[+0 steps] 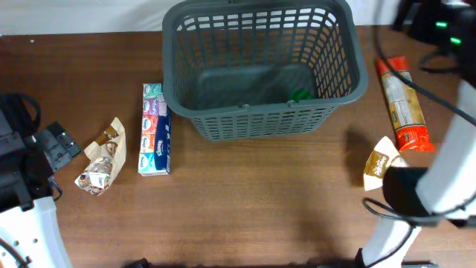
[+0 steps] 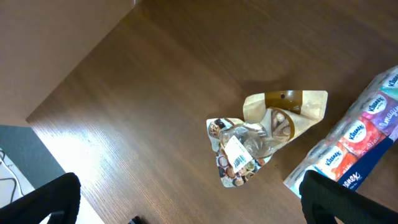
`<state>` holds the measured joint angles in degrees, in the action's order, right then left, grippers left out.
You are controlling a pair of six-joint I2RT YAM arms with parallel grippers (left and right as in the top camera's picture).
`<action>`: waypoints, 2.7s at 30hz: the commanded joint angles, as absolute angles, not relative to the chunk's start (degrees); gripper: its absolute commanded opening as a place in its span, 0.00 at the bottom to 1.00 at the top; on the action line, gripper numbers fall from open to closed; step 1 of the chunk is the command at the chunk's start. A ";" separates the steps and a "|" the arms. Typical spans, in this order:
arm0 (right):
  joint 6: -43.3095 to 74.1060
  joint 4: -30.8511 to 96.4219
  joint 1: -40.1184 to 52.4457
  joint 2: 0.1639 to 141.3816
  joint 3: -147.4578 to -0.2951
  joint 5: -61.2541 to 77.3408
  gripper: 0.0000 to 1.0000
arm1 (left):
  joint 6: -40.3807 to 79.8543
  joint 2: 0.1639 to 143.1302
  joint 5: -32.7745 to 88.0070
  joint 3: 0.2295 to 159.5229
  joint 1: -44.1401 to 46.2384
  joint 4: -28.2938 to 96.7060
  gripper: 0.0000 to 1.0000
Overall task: Pack container
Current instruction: 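Raise the right gripper out of the basket and move right, then lower the right gripper onto the white rice bag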
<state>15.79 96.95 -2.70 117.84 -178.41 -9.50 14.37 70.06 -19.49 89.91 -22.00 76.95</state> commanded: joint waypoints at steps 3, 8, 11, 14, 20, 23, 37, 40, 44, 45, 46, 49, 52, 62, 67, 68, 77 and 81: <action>18.96 97.34 -9.21 109.06 -176.75 -12.49 0.99 | 14.28 69.41 -19.20 90.80 -22.35 76.82 0.99; 22.31 97.34 -12.60 96.27 -158.89 -13.26 0.99 | 14.26 69.41 -19.22 90.80 -22.35 76.82 0.99; 26.33 97.32 -14.44 89.43 -145.62 -17.06 0.99 | 14.26 69.41 -19.20 90.80 -22.35 76.82 0.99; 32.21 97.32 -17.69 82.89 -130.85 -18.68 0.99 | 14.26 69.41 -19.22 90.80 -22.35 76.82 0.99; 48.01 97.32 -22.70 78.13 -113.54 -13.19 0.99 | 14.26 69.41 -19.22 90.80 -22.35 76.82 0.99; 49.12 97.30 -22.94 78.61 -109.80 -3.55 0.99 | 14.26 69.41 -19.22 90.80 -22.35 76.82 0.99; 89.27 97.27 -22.92 86.96 -97.01 -7.14 0.99 | 14.26 69.41 -19.22 90.80 -22.35 76.82 0.99; 94.41 96.29 -22.92 88.58 -92.40 -6.90 0.99 | 14.26 69.41 -19.22 90.80 -22.35 76.82 0.99; 97.84 92.33 -22.96 90.48 -85.36 -7.18 0.99 | 14.26 69.41 -19.22 90.80 -22.35 76.82 0.99; 97.86 90.52 -22.96 90.87 -83.37 -7.73 0.99 | 14.26 69.41 -19.22 90.80 -22.35 76.79 0.99; 97.80 87.57 -22.96 91.37 -80.88 -8.67 0.99 | 14.26 69.41 -19.22 90.80 -22.35 76.82 0.99; 97.82 83.72 -23.03 92.44 -77.30 -11.81 0.99 | 14.28 69.41 -19.22 90.80 -22.35 76.82 0.99; 97.80 82.41 -23.00 92.82 -76.03 -13.58 0.99 | 14.26 69.41 -19.22 90.80 -22.35 76.79 0.99; 97.76 78.15 -23.00 93.01 -76.03 -15.86 0.99 | 14.26 69.41 -19.22 90.80 -22.35 76.82 0.99; 91.35 73.67 -23.00 94.35 -76.03 -16.71 0.99 | 14.26 69.41 -19.22 90.80 -22.35 76.82 0.99; 90.21 73.08 -23.00 94.74 -76.03 -15.75 0.99 | 14.26 69.41 -19.22 90.80 -22.35 76.82 0.99; 90.21 72.44 -25.91 96.92 -76.03 -9.34 0.99 | 14.26 69.41 -19.22 90.80 -22.35 76.82 0.99; 88.25 72.14 -28.91 96.92 -76.01 -7.90 0.99 | 14.26 69.41 -19.20 90.80 -22.35 76.82 0.99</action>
